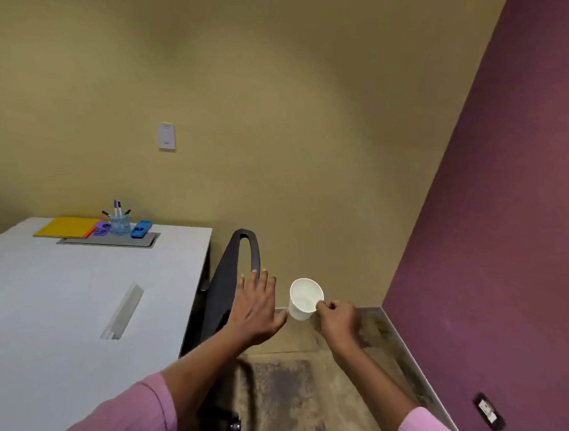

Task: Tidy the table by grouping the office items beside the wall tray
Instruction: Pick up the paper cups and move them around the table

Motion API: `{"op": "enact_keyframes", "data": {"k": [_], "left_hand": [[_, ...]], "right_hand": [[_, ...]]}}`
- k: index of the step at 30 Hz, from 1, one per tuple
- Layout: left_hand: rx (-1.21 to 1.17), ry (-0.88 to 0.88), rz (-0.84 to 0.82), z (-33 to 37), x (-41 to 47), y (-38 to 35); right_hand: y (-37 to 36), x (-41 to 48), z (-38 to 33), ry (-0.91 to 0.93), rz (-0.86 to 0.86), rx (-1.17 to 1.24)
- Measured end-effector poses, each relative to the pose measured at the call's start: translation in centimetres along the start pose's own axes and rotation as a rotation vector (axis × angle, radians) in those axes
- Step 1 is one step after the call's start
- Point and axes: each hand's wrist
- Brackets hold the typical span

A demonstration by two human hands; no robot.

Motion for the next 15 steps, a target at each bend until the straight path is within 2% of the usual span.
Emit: {"op": "enact_keyframes", "data": {"k": [6, 15], "left_hand": [[0.068, 0.226, 0.065, -4.0, 7.7, 0.8], [0.209, 0.530, 0.055, -9.4, 13.0, -0.5]], "right_hand": [[-5.8, 10.2, -2.1, 0.133, -0.148, 0.065], [-14.7, 19.9, -4.3, 0.237, -0.399, 0.195]]}}
Point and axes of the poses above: each hand's wrist, its own x-axis towards the middle knuckle, its own y-axis out of the back of the hand, z = x × y, and after that the axes turned 14 degrees about y, right-handed
